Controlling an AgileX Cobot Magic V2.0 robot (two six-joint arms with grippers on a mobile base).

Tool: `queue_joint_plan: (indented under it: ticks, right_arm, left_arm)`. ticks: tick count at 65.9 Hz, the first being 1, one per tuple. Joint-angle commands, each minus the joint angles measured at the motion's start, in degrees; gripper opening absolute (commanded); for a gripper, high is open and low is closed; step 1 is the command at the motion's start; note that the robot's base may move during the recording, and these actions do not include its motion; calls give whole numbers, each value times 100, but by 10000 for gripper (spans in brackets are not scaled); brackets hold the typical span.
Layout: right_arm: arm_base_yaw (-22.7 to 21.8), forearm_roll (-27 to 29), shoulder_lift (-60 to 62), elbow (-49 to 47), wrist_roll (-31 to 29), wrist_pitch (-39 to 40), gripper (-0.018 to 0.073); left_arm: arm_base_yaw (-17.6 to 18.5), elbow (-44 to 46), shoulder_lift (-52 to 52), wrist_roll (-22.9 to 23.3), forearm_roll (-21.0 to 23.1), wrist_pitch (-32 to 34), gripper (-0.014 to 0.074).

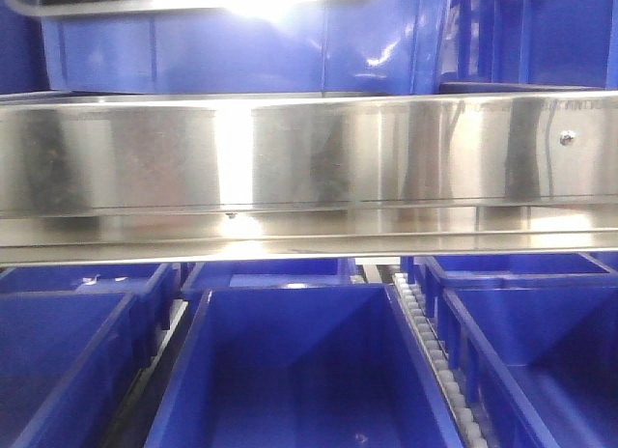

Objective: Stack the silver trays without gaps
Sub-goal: 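Lower the tray with both grippers onto the stacked silver trays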

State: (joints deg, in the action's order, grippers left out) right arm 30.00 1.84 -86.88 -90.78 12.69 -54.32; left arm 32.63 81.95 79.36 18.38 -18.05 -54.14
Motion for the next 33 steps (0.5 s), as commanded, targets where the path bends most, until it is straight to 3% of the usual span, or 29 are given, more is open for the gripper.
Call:
queue_joint_plan:
  ticks: [1, 19, 33]
  right_arm:
    - [-38, -68, -114, -149, -17, 199, -67]
    - [-38, -95, -681, -611, -17, -257, -67]
    - [-50, -95, -957, -793, -17, -429, -67]
  left_arm:
    - [-132, 14, 19, -342, -196, -145, -18]
    - [-426, 37, 413, -636, -155, -243, -18]
    - [-432, 60, 666, -790, -155, -175, -18]
